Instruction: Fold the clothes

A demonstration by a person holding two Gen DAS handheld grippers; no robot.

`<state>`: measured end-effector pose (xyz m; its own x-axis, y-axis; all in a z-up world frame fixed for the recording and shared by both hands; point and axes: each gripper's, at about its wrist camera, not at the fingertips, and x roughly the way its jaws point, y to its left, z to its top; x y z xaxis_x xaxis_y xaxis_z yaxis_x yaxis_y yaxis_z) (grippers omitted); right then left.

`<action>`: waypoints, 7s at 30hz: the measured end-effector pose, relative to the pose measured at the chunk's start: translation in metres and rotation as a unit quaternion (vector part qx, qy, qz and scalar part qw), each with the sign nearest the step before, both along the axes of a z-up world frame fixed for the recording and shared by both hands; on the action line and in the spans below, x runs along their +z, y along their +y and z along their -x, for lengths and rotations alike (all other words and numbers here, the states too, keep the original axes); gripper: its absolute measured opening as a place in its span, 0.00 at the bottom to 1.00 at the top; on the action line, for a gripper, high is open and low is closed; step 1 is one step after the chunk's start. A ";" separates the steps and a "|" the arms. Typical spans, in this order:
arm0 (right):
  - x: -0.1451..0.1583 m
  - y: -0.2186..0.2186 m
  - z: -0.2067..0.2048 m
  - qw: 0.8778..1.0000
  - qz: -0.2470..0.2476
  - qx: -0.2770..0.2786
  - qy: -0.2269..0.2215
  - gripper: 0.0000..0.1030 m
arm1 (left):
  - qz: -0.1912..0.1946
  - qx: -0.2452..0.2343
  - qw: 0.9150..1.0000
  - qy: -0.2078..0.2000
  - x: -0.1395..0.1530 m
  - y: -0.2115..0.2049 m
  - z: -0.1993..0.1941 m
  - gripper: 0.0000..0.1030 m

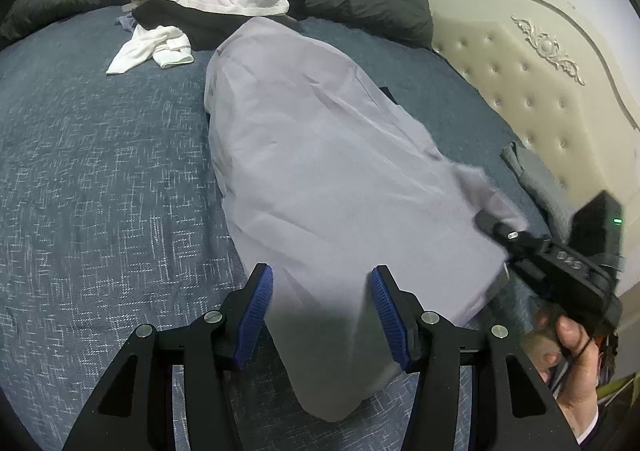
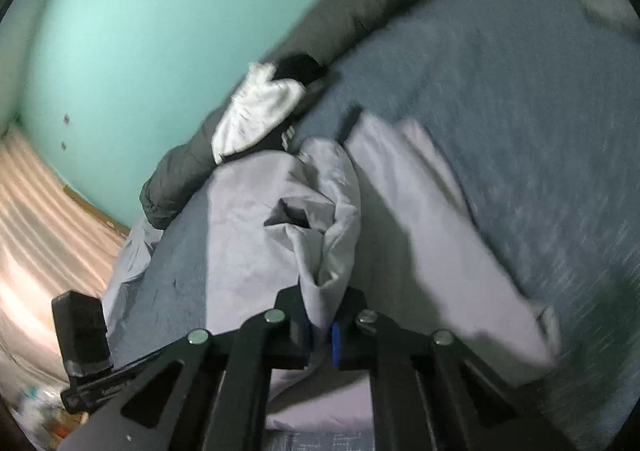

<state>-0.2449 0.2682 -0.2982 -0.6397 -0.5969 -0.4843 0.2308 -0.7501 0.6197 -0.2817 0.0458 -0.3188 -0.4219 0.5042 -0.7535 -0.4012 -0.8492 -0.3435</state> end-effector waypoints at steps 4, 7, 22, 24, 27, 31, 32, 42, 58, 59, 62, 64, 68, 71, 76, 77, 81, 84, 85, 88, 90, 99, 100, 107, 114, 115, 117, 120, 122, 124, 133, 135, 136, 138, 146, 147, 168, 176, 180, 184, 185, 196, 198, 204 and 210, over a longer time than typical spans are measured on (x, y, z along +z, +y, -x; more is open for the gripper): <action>0.020 0.013 -0.017 0.999 -0.021 -0.029 0.040 0.05 | 0.002 -0.007 1.000 0.007 0.007 0.007 0.000 0.54; 0.005 0.022 -0.016 0.999 -0.019 -0.042 0.007 0.05 | 0.003 -0.014 1.000 0.009 0.011 0.015 0.002 0.54; -0.038 0.042 -0.017 0.992 -0.041 -0.055 -0.110 0.09 | 0.060 -0.039 0.997 -0.006 -0.016 0.058 0.002 0.54; -0.034 0.053 -0.021 0.991 -0.020 -0.067 -0.110 0.18 | 0.062 -0.039 0.997 -0.003 -0.016 0.060 0.002 0.55; -0.020 0.066 -0.027 0.991 -0.008 -0.095 -0.090 0.19 | 0.064 -0.039 0.997 0.000 -0.016 0.061 0.001 0.56; -0.001 0.072 -0.031 0.993 0.009 -0.101 -0.059 0.19 | 0.066 -0.038 0.997 -0.002 -0.015 0.060 0.001 0.56; 0.001 0.066 -0.031 0.995 0.014 -0.084 -0.055 0.19 | 0.065 -0.038 0.997 -0.003 -0.015 0.060 0.000 0.56; -0.028 0.021 -0.020 0.993 -0.003 0.004 -0.117 0.11 | 0.071 -0.049 0.996 -0.004 -0.008 0.065 -0.008 0.57; -0.028 0.056 -0.033 0.989 -0.004 -0.078 -0.127 0.02 | 0.064 -0.051 0.997 -0.012 -0.009 0.063 -0.016 0.57; -0.022 0.054 -0.033 0.991 0.005 -0.069 -0.111 0.02 | 0.057 -0.052 0.997 -0.010 -0.006 0.063 -0.019 0.57; -0.018 0.042 -0.031 0.994 0.026 -0.036 -0.102 0.02 | 0.052 -0.064 0.997 -0.002 -0.003 0.069 -0.024 0.57; -0.022 0.035 -0.030 0.993 0.023 -0.025 -0.110 0.02 | 0.062 -0.073 0.995 -0.001 -0.008 0.078 -0.026 0.57; -0.039 0.037 -0.025 0.989 -0.008 -0.048 -0.140 0.00 | 0.063 -0.066 0.996 -0.015 -0.025 0.081 -0.020 0.57; -0.052 0.050 -0.019 0.984 -0.008 -0.067 -0.163 0.00 | 0.059 -0.070 0.996 -0.020 -0.032 0.082 -0.019 0.57; -0.048 0.051 -0.021 0.984 -0.009 -0.078 -0.158 0.00 | 0.039 -0.061 0.997 -0.021 -0.024 0.078 -0.018 0.58; -0.046 0.054 -0.021 0.984 0.005 -0.082 -0.157 0.00 | 0.031 -0.057 0.998 -0.018 -0.020 0.074 -0.020 0.58; -0.028 0.068 -0.021 0.986 0.041 -0.097 -0.132 0.01 | 0.020 -0.042 0.999 0.010 -0.002 0.058 -0.026 0.68; -0.015 0.070 -0.022 0.989 0.048 -0.094 -0.108 0.02 | 0.015 -0.027 0.999 0.027 0.008 0.042 -0.029 0.71; -0.013 0.069 -0.022 0.989 0.050 -0.088 -0.105 0.02 | 0.014 -0.022 0.999 0.030 0.010 0.037 -0.029 0.73; -0.010 0.059 -0.017 0.991 0.052 -0.072 -0.101 0.02 | 0.010 -0.010 0.999 0.039 0.010 0.021 -0.028 0.96; -0.008 0.051 -0.014 0.992 0.058 -0.054 -0.098 0.05 | 0.007 -0.005 0.999 0.044 0.007 0.012 -0.030 0.98; 0.029 0.011 0.024 0.997 0.010 0.031 -0.072 0.05 | 0.002 0.009 0.999 0.038 -0.009 -0.018 -0.027 1.00; 0.032 0.006 0.033 0.996 0.003 0.039 -0.075 0.06 | -0.001 0.010 0.999 0.037 -0.011 -0.021 -0.026 1.00; 0.054 -0.013 0.096 0.992 -0.073 0.062 -0.082 0.12 | -0.027 0.013 0.999 0.039 -0.011 -0.033 -0.026 1.00; 0.071 -0.062 0.149 0.981 -0.149 0.107 -0.059 0.12 | -0.039 0.001 0.998 0.041 -0.010 -0.030 -0.030 1.00; 0.070 -0.071 0.155 0.979 -0.159 0.114 -0.056 0.12 | -0.038 0.000 0.998 0.042 -0.010 -0.029 -0.030 1.00; 0.064 -0.087 0.166 0.973 -0.187 0.124 -0.051 0.12 | -0.039 -0.003 0.998 0.041 -0.010 -0.029 -0.030 1.00; 0.046 -0.102 0.177 0.963 -0.221 0.138 -0.068 0.12 | -0.040 -0.003 0.998 0.037 -0.012 -0.030 -0.028 1.00; 0.034 -0.111 0.177 0.954 -0.247 0.155 -0.077 0.12 | -0.042 -0.002 0.999 0.034 -0.014 -0.031 -0.027 1.00; 0.025 -0.118 0.173 0.944 -0.270 0.175 -0.075 0.12 | -0.044 -0.001 0.999 0.029 -0.017 -0.032 -0.025 1.00; 0.016 -0.115 0.164 0.934 -0.284 0.207 -0.069 0.12 | -0.048 -0.006 0.999 0.020 -0.022 -0.031 -0.023 1.00; 0.025 -0.110 0.172 0.942 -0.276 0.183 -0.058 0.12 | -0.049 -0.006 0.999 0.020 -0.022 -0.031 -0.022 1.00; 0.028 -0.108 0.177 0.944 -0.274 0.175 -0.057 0.12 | -0.049 -0.006 0.999 0.019 -0.023 -0.031 -0.022 1.00; 0.033 -0.106 0.186 0.947 -0.272 0.162 -0.056 0.25 | -0.050 -0.006 0.999 0.018 -0.023 -0.031 -0.021 1.00; 0.012 -0.132 0.191 0.914 -0.337 0.211 -0.078 0.34 | -0.049 -0.008 0.999 0.013 -0.027 -0.028 -0.020 1.00; 0.009 -0.134 0.191 0.911 -0.344 0.215 -0.078 0.34 | -0.048 -0.009 0.999 0.014 -0.028 -0.028 -0.020 1.00; 0.029 -0.125 0.192 0.917 -0.345 0.199 -0.019 0.02 | -0.040 -0.014 0.999 0.004 -0.038 -0.027 -0.021 1.00; 0.032 -0.096 0.217 0.951 -0.269 0.140 -0.057 0.02 | -0.036 -0.015 0.999 0.005 -0.038 -0.025 -0.022 1.00; 0.029 -0.083 0.231 0.967 -0.211 0.119 -0.085 0.01 | -0.038 -0.015 0.999 0.004 -0.038 -0.027 -0.021 1.00; 0.036 -0.070 0.240 0.978 -0.145 0.110 -0.098 0.01 | -0.037 -0.015 0.999 0.003 -0.038 -0.028 -0.021 1.00; 0.038 -0.068 0.241 0.978 -0.137 0.115 -0.106 0.02 | -0.037 -0.016 0.999 0.003 -0.038 -0.028 -0.022 1.00; 0.025 -0.090 0.214 0.949 -0.208 0.202 -0.121 0.33 | -0.033 -0.023 0.999 0.004 -0.040 -0.023 -0.023 1.00; 0.019 -0.092 0.212 0.947 -0.213 0.209 -0.116 0.19 | -0.030 -0.023 0.999 0.001 -0.042 -0.023 -0.022 1.00; 0.019 -0.082 0.215 0.956 -0.209 0.171 -0.111 0.02 | -0.015 -0.026 0.999 -0.011 -0.052 -0.020 -0.019 1.00; 0.014 -0.060 0.227 0.970 -0.150 0.122 -0.147 0.02 | -0.009 -0.026 1.000 -0.014 -0.055 -0.018 -0.017 1.00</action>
<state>-0.4717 0.2083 -0.2844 -0.3050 -0.5172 -0.7997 0.2710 -0.8521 0.4478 -0.2650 0.0283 -0.3740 -0.3733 0.5386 -0.7554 -0.4340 -0.8210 -0.3709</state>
